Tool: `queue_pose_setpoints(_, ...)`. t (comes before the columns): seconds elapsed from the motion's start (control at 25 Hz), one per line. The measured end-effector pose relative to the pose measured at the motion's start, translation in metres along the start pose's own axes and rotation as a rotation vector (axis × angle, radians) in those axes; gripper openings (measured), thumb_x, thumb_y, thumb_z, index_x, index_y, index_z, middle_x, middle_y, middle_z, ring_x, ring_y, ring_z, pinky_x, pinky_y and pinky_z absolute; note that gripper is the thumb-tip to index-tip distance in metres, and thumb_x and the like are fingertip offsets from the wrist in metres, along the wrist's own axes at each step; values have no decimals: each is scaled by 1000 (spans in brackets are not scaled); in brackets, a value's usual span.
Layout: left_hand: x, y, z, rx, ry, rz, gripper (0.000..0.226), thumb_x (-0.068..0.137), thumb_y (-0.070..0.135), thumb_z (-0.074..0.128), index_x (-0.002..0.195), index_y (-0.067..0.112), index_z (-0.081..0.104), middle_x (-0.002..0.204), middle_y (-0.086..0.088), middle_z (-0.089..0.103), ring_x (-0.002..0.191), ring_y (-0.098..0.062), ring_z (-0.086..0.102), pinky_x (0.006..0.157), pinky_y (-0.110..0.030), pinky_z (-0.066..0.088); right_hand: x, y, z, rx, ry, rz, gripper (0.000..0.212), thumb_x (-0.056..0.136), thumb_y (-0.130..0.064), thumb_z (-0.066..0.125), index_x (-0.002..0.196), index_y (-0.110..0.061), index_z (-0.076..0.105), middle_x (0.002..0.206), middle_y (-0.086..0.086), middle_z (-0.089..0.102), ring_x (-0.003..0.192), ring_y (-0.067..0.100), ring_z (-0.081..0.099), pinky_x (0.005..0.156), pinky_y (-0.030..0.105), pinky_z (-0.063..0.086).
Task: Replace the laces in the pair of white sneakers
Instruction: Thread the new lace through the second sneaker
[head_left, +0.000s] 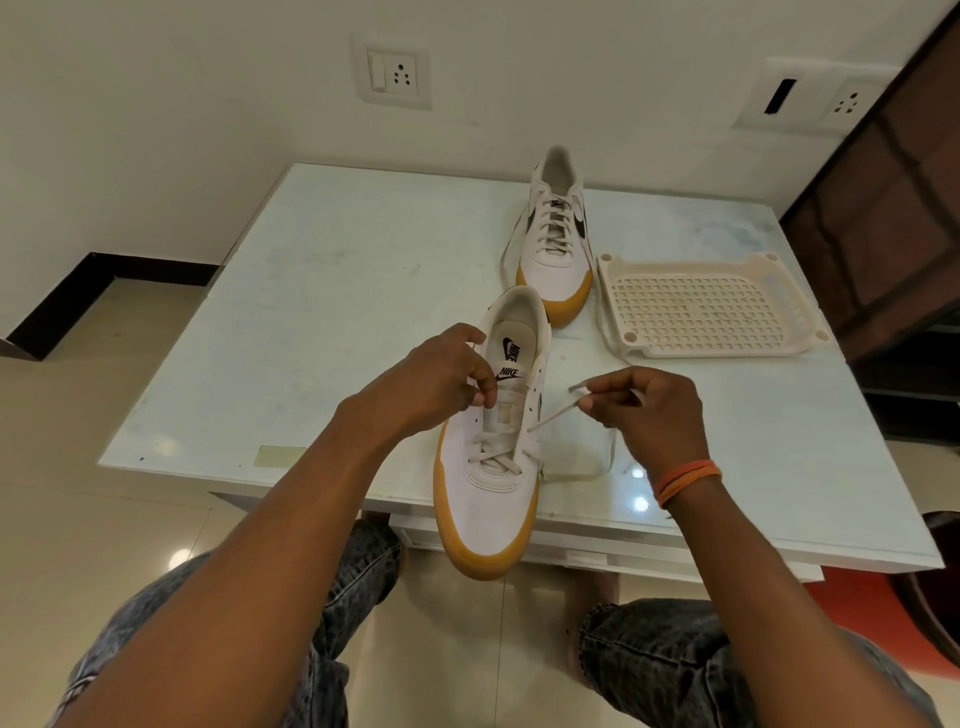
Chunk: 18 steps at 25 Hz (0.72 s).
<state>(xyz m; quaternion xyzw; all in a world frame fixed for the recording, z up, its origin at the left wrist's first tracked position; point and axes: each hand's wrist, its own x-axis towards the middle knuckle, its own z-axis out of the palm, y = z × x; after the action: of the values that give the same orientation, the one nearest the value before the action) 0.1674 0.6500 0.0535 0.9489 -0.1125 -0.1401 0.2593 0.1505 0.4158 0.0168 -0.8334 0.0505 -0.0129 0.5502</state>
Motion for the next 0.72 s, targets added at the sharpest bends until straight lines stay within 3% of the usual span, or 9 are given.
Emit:
queue_pose_setpoints(0.16,-1,2,0,-16,-4,0,16,88,8,68,89,22,76,150,-1,35,118,-16,52,84,-21,39,-5,0,12,167,-17,159,29,78,2,74,105,-7,69,85,14,68,82,29,68,70,34,60)
queue_pose_setpoints(0.24,-2,3,0,-20,-1,1,16,88,10,68,92,24,76,151,-1,34,124,-16,48,87,-21,38,-3,1,16,294,-28,304,48,78,1,74,123,-9,60,109,17,57,97,30,64,72,38,60)
queue_pose_setpoints(0.28,-3,4,0,-24,-9,1,16,88,12,68,95,24,76,151,0,34,130,-16,43,88,-20,37,-2,3,16,258,-5,346,56,78,-5,77,128,-13,54,122,16,47,106,30,58,77,41,59)
queue_pose_setpoints(0.36,-6,7,0,-37,-54,13,15,88,16,69,97,25,76,148,2,38,140,-13,29,92,-21,33,-4,5,16,-65,46,298,65,76,-23,80,131,-18,46,134,12,30,113,25,45,91,39,51)
queue_pose_setpoints(0.44,-11,10,5,-41,-95,14,13,85,21,72,97,25,75,146,1,41,144,-16,21,95,-24,31,-10,3,16,-360,75,140,52,77,-30,78,123,-22,54,132,10,31,111,20,41,94,33,39)
queue_pose_setpoints(0.48,-12,12,9,-34,-98,2,13,84,23,73,96,25,75,149,0,37,144,-18,23,95,-24,30,-11,2,16,-397,62,50,38,79,-28,77,114,-24,61,128,7,38,110,18,44,94,33,38)
queue_pose_setpoints(0.6,-12,13,21,-26,-60,-49,12,88,24,69,97,19,76,155,-2,28,135,-21,38,90,-22,33,-10,-4,15,-281,-120,-121,8,82,-19,72,90,-22,74,102,-2,64,98,10,59,91,31,47)
queue_pose_setpoints(0.72,-7,15,27,-68,-37,-85,13,88,22,69,97,16,76,151,-5,34,137,-23,34,90,-22,32,-12,-4,20,-323,-245,-185,6,81,-25,75,86,-22,75,92,-7,69,90,6,62,87,29,50)
